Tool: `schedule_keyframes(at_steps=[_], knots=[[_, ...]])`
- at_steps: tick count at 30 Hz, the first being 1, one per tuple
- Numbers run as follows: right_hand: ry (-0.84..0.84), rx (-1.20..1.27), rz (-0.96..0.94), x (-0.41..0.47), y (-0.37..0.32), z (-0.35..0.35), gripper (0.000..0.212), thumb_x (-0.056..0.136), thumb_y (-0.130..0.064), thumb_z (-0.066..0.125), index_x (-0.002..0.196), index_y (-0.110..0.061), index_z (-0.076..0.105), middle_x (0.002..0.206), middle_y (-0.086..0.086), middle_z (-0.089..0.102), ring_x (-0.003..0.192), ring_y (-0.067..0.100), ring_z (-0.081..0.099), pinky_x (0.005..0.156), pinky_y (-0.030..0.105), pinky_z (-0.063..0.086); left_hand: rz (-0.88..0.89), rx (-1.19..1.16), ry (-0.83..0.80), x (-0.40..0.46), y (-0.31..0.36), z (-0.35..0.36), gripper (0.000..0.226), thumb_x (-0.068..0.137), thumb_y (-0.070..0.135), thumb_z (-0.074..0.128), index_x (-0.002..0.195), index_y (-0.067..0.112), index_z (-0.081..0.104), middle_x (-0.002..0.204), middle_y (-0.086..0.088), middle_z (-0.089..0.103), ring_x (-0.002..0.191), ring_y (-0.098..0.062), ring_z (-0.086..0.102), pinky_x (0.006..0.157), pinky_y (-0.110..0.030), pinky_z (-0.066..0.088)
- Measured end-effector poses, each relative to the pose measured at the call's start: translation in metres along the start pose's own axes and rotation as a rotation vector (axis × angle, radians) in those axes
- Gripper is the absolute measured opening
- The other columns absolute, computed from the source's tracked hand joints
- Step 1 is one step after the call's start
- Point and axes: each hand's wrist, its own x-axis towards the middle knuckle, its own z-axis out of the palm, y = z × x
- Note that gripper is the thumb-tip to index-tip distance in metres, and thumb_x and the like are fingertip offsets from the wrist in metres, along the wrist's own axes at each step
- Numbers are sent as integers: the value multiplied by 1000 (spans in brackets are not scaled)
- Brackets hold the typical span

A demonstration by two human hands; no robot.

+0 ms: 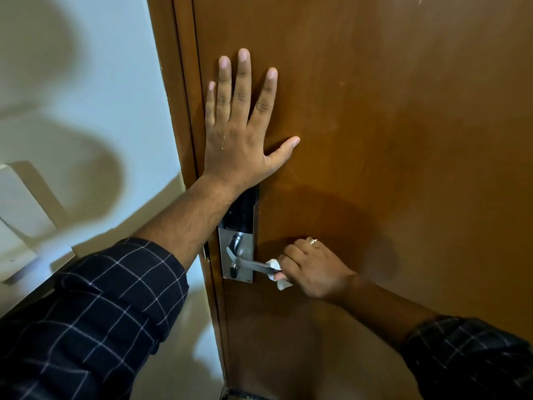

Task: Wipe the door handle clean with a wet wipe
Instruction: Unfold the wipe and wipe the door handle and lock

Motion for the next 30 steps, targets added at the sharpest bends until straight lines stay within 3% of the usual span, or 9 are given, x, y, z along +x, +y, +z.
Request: schedule_keyframes(at_steps=[5,9,13,16,19,22,25,27,30], knots=[[-74,73,150,-16,-13,-10,49,101,-39,39,140,-11,40,111,15,65,79,26,65,55,33,45,-32,-98,-82,-9,6,-23,74,93,60,48,150,15,33,158,-25,28,148,-43,22,120,-56,20],[15,427,325,-59,-5,-6,35,95,-42,53,122,-21,61,103,0,72,87,22,68,68,30,51,30,-511,-101,-72,44,-56,30,98,27,57,120,11,68,127,-13,68,118,-22,64,92,-40,58],[42,685,326,-84,-10,-4,17,88,-26,67,104,-29,67,86,-21,59,77,8,63,60,7,37,-123,-534,-626,-138,93,-82,43,90,54,61,116,21,67,101,2,76,79,-7,67,61,-21,50],[37,786,286,-88,-6,1,21,87,-20,67,107,-25,68,95,-9,70,84,9,64,66,17,47,-264,-452,-992,-160,112,-78,32,87,54,65,97,24,72,83,5,73,70,-7,63,58,-25,42],[67,890,404,-92,-6,9,31,85,-18,71,115,-20,67,111,-4,69,98,12,63,79,18,46,-488,-544,-1124,-175,130,-81,20,91,38,66,76,25,70,70,9,66,65,-5,59,58,-23,40],[-2,1150,526,-110,-7,21,32,82,-22,75,111,-28,63,102,-17,64,89,2,60,71,7,45,-1023,-812,-970,-190,152,-98,29,91,32,66,63,26,67,57,14,62,54,2,57,52,-13,43],[-117,1379,624,-131,-20,34,14,81,-29,74,88,-31,62,82,-14,67,79,4,67,55,10,51,-1574,-1071,-703,-210,181,-116,21,91,39,65,76,27,74,78,8,75,71,-7,70,62,-21,53],[-207,1496,591,-146,-40,37,14,82,-38,71,82,-25,65,77,-4,71,73,6,69,61,24,58,-1742,-1126,-496,-222,200,-125,18,91,35,64,80,26,75,94,-4,78,88,-19,74,66,-26,58],[-323,1432,304,-166,-69,36,14,89,-31,62,77,-25,63,68,-7,64,62,-5,59,65,27,48,-1871,-1002,-256,-231,214,-138,21,92,30,63,78,26,78,88,-3,78,79,-14,74,62,-22,58]])
